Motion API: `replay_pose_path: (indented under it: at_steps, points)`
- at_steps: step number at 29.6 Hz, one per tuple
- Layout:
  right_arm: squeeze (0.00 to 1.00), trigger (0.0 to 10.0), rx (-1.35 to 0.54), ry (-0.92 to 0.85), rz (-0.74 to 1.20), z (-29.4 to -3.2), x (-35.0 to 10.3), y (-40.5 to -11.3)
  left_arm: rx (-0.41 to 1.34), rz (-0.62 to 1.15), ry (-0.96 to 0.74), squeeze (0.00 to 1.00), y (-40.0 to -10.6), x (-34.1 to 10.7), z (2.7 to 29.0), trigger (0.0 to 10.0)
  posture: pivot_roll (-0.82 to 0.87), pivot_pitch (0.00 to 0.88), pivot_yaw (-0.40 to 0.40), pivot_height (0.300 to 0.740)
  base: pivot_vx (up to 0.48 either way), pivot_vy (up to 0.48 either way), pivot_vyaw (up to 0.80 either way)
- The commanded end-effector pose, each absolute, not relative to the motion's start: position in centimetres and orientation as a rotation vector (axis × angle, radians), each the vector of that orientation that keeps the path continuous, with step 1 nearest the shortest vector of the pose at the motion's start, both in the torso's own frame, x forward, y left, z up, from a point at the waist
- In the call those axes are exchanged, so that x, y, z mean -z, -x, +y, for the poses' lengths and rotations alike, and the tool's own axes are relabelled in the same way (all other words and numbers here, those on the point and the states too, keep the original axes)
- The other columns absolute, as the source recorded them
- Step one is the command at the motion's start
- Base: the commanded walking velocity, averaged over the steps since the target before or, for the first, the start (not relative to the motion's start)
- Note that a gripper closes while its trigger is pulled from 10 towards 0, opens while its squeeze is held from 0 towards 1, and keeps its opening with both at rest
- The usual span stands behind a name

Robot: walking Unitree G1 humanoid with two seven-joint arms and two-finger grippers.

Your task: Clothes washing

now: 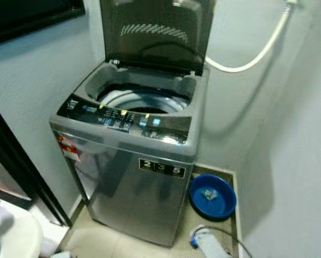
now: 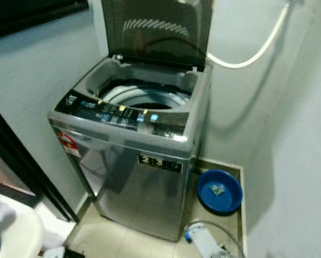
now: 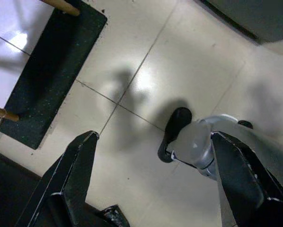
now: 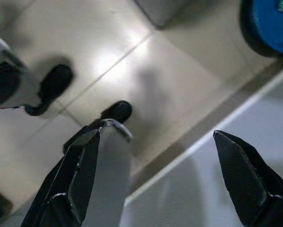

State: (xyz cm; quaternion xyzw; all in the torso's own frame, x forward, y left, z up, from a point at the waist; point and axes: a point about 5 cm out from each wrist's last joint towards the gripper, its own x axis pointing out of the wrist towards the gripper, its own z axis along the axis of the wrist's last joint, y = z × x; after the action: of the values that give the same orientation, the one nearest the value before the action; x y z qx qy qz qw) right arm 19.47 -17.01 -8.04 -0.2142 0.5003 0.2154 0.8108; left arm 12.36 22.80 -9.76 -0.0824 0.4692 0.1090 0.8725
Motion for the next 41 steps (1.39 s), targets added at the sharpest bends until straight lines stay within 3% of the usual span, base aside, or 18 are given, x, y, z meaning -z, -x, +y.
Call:
replay_pose_path:
  at_steps: [1, 11, 22, 31, 41]
  points:
    - [0.0, 10.0, -0.471, 0.462, 1.082, -17.2, 8.1, -19.2, -0.245, 0.983, 0.161, 0.0, -12.2, 9.7, 23.3, 10.0, 0.15, 0.0, -0.053, 0.74, 0.0, 0.0, 0.0]
    - [0.0, 10.0, -0.499, 0.491, 1.099, -16.9, 8.4, -18.7, -0.268, 1.009, 0.144, 0.0, -11.3, 10.0, 23.5, 10.0, 0.17, 0.0, -0.047, 0.74, 0.0, 0.0, 0.0]
    - [0.0, 10.0, -0.487, 0.476, 1.096, -16.8, 8.4, -18.7, -0.277, 1.039, 0.143, 0.0, -10.4, 10.3, 23.4, 10.0, 0.15, 0.0, -0.03, 0.74, 0.0, 0.45, 0.0]
    - [0.0, 10.0, -0.497, 0.475, 1.088, -16.6, 8.5, -18.6, -0.262, 1.043, 0.135, 0.0, -10.5, 10.3, 23.1, 10.0, 0.15, 0.0, -0.025, 0.74, 0.0, 0.061, 0.0]
    - [0.0, 10.0, -0.6, 0.423, 1.056, -15.5, 8.0, -19.5, -0.252, 1.063, 0.141, 0.0, -9.9, 10.5, 22.9, 10.0, 0.16, 0.0, -0.029, 0.74, 0.0, 0.0, 0.8]
